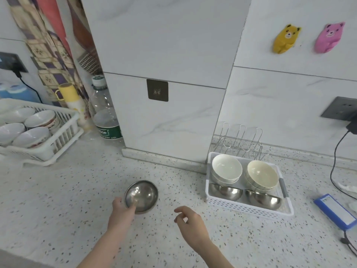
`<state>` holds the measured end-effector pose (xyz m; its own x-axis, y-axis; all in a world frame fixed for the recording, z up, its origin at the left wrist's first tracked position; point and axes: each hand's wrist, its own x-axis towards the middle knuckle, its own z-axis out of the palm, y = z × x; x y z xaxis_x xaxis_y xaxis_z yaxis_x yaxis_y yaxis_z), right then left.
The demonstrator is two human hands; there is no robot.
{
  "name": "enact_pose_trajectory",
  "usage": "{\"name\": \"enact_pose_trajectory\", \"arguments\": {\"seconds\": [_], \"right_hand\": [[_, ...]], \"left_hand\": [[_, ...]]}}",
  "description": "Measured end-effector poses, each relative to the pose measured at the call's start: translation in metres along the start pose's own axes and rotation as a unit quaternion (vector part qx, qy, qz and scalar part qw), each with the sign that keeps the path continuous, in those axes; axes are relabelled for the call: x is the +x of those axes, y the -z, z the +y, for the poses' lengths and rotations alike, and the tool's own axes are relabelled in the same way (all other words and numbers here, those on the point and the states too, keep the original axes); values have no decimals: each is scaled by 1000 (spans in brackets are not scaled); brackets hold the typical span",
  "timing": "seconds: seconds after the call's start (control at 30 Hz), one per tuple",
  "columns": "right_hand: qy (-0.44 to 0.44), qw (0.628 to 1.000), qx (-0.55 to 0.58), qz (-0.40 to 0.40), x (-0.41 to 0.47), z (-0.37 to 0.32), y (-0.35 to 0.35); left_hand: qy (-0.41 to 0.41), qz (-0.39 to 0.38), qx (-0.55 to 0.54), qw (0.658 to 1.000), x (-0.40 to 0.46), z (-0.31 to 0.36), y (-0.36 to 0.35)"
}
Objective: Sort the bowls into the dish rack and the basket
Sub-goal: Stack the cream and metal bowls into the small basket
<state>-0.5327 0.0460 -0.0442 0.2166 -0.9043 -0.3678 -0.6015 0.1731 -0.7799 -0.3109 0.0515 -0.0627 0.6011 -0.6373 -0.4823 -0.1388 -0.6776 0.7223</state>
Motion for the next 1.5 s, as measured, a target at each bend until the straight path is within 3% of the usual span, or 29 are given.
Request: {"name": "enact_pose_trajectory", "arguments": {"seconds": [0.2, 0.43, 0.6, 0.8, 1.07, 1.33, 1.5], "right_hand": [[-35, 998, 51, 20, -1, -14, -28], [-57, 996, 66, 29, -7, -16, -29], [-31, 995, 75, 55, -14, -13, -16], [40, 997, 57, 38, -21, -16, 16], [89, 994, 19, 52, -32, 4, 82], [64, 995, 63, 46, -43, 26, 138], [58, 989, 107, 79, -41, 37, 163]], "left_hand": [[-7, -77, -24, 997, 13, -4, 10], [-7, -116, -8, 993, 19, 5, 10], [-16, -150, -32, 988, 6, 17, 6], [-1, -215, -97, 972, -29, 43, -7], [-4, -283, -62, 957, -66, 80, -39], [-11, -334, -34, 942, -88, 100, -74], [-90, -315, -9, 945, -102, 116, -96]]}}
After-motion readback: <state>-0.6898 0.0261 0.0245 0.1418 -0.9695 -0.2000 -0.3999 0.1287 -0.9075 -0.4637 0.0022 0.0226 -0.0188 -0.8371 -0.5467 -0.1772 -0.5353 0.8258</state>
